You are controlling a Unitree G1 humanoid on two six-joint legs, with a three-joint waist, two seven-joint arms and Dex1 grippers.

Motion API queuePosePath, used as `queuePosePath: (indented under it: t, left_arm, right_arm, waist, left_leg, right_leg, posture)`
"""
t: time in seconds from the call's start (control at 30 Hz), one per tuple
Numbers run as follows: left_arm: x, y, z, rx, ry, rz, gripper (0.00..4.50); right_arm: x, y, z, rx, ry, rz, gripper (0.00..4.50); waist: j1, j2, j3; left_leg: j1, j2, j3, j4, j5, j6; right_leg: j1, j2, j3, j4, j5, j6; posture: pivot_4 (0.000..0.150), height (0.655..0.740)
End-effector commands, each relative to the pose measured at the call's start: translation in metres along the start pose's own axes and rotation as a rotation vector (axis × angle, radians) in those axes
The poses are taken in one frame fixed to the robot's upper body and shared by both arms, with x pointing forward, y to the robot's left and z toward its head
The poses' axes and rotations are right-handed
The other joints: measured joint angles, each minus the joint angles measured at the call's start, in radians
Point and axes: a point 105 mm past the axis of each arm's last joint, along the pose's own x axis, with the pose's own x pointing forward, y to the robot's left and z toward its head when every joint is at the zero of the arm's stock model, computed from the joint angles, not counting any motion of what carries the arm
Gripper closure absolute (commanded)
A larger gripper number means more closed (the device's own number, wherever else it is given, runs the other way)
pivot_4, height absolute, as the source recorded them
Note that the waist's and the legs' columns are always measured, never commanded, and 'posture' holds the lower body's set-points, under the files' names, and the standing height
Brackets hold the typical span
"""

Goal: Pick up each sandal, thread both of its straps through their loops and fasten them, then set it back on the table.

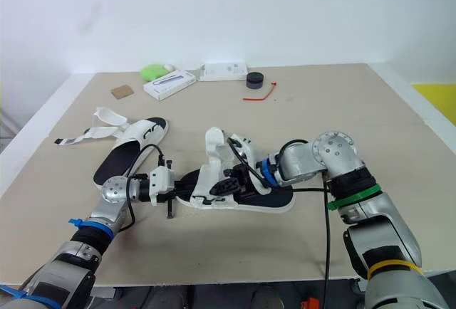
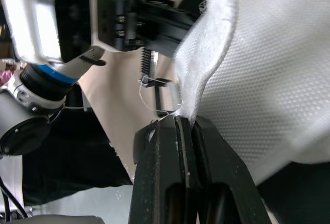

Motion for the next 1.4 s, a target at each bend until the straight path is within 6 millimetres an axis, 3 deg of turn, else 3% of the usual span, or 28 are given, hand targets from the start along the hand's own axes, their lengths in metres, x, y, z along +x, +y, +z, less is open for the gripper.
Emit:
queuePosePath:
  t: [0.03,0.17,0.37,0.53,0.8,0.93,1.4]
  left_arm:
    - [-0.012,-0.091,-0.082,-0.366,0.293,-0.207,4.50]
    - [-0.013,-0.091,-0.082,-0.367,0.294,-0.206,4.50]
    - [-0.013,-0.092,-0.083,-0.368,0.298,-0.216,4.50]
    - [-0.013,-0.091,-0.083,-0.376,0.298,-0.208,4.50]
    - [-0.015,-0.093,-0.087,-0.388,0.309,-0.205,4.50]
    - [-0.015,-0.094,-0.087,-0.389,0.311,-0.208,4.50]
    - [-0.015,-0.094,-0.086,-0.392,0.302,-0.196,4.50]
  right_arm:
    - [-0.007,0.016,0.001,-0.090,-0.004,0.043,4.28]
    - [-0.009,0.016,0.000,-0.116,-0.010,0.040,4.28]
    - [-0.027,0.039,0.035,-0.046,-0.126,0.207,4.28]
    - [-0.037,0.045,0.046,-0.029,-0.138,0.244,4.28]
    - [-0.025,0.019,0.035,0.046,-0.106,0.129,4.28]
    - [-0.024,0.009,0.039,0.070,-0.121,0.086,4.28]
    - [-0.028,-0.002,0.043,0.056,-0.105,0.054,4.28]
  waist:
    - [0.000,0.000,0.000]
    - [0.000,0.000,0.000]
    - [-0.001,0.002,0.001]
    - [0.000,0.000,0.000]
    - [0.000,0.000,0.000]
    - [0.000,0.000,0.000]
    - [0.000,0.001,0.000]
  left_leg:
    - [0.000,0.000,0.000,0.000,0.000,0.000]
    - [0.000,0.000,0.000,0.000,0.000,0.000]
    - [-0.002,0.000,0.000,0.000,0.000,0.000]
    - [-0.003,0.000,0.001,0.000,0.000,0.000]
    - [-0.003,0.000,0.001,0.000,0.000,0.000]
    - [-0.003,0.000,0.001,0.000,0.000,0.000]
    - [-0.002,0.000,0.001,0.000,0.000,0.000]
  right_leg:
    - [0.000,0.000,0.000,0.000,0.000,0.000]
    - [-0.001,0.000,0.000,0.000,0.000,0.000]
    - [-0.005,0.000,0.000,-0.004,0.000,0.000]
    - [-0.005,0.000,0.000,-0.005,0.000,0.000]
    - [-0.005,0.000,0.000,-0.005,0.000,0.000]
    - [-0.006,0.000,0.000,-0.005,0.000,0.000]
    - [-0.005,0.000,0.000,-0.005,0.000,0.000]
  posture:
    - [0.150,0.7400]
    - [0.150,0.7400]
    - [0.150,0.7400]
    - [0.150,0.7400]
    - [0.150,0.7400]
    - [0.150,0.7400]
    - [0.150,0.7400]
